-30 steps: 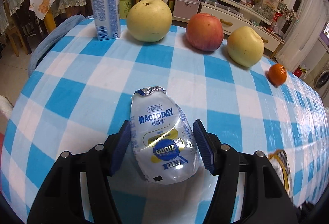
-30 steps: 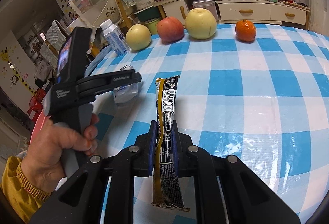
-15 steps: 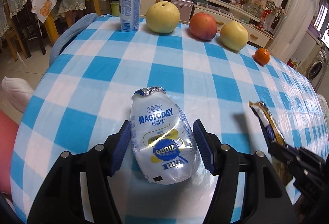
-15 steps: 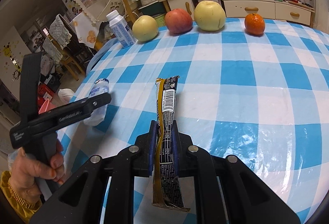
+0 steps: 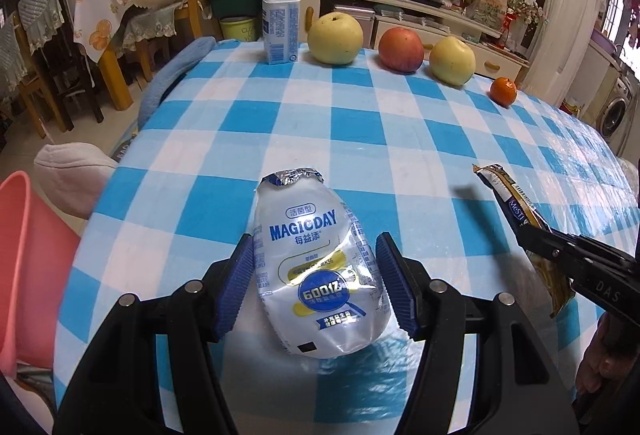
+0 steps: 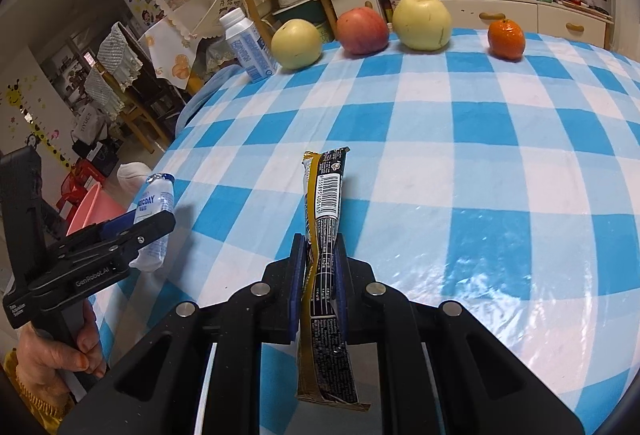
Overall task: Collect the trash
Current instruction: 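Carry the pouch and gold bar to the pink bucket and open both grippers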
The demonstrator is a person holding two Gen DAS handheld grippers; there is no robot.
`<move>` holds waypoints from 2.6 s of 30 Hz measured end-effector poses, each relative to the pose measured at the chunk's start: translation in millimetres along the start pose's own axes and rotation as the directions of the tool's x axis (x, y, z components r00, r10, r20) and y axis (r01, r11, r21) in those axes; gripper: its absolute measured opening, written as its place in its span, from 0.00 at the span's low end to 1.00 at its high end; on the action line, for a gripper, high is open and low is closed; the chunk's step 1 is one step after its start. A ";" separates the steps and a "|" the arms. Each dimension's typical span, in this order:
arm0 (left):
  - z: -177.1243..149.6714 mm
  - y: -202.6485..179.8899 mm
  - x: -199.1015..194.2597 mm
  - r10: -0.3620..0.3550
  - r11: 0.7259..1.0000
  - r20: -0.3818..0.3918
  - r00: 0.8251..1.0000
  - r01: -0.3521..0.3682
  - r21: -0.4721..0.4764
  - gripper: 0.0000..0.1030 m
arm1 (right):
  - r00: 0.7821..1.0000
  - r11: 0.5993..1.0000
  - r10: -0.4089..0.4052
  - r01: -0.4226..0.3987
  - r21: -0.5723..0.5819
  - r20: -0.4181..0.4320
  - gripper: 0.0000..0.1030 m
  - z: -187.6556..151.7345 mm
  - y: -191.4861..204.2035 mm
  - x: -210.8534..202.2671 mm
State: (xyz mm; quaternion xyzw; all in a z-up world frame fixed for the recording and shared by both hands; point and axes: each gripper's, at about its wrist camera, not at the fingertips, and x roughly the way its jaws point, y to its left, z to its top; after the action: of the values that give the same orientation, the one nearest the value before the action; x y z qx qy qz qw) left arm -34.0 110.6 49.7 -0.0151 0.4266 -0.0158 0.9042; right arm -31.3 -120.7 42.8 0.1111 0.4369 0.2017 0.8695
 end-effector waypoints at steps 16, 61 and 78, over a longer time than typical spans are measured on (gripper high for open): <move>-1.9 49.5 -35.2 0.048 0.999 0.085 0.995 -0.047 -0.013 0.61 | 0.998 0.998 0.062 -0.062 0.005 0.008 0.14 -10.5 42.6 -2.2; -7.5 234.5 -115.0 0.243 0.938 0.206 0.948 -0.176 -0.298 0.61 | 0.945 0.933 0.323 -0.327 -0.150 -0.051 0.14 12.9 284.6 37.7; -29.3 316.8 -120.1 0.322 0.847 0.138 0.937 -0.219 -0.484 0.61 | 0.906 0.880 0.403 -0.423 -0.217 -0.134 0.14 15.4 376.8 83.9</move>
State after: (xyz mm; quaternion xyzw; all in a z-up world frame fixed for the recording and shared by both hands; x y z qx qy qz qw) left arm -128.0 431.7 110.8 -0.1705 0.3159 0.2160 0.9080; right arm -69.5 253.5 131.2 0.0869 0.4118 0.4384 0.7942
